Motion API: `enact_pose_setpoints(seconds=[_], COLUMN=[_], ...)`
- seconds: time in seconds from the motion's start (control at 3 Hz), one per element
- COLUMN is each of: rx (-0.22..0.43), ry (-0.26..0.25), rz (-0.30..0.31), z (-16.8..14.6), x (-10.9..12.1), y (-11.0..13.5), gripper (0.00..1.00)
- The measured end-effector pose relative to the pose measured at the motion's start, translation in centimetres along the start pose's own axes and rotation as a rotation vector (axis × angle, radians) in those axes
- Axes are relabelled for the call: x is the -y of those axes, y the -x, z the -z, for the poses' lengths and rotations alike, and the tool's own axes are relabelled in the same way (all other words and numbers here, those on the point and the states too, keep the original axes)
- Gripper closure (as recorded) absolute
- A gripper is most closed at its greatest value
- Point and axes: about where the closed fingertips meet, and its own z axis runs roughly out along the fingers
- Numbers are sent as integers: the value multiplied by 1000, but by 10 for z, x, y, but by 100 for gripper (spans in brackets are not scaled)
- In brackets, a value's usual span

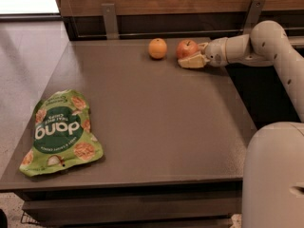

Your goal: Move apple near orange

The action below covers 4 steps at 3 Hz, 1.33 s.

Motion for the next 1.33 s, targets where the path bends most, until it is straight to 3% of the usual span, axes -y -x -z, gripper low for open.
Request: enact_pose_setpoints(seconds=[0.33,0.67,1.33], rx=[0,0,0], ry=[0,4,4], rz=[0,0,-1], z=[0,-3,-3], x=[0,-1,-1], y=[0,0,0], gripper=[36,5,0])
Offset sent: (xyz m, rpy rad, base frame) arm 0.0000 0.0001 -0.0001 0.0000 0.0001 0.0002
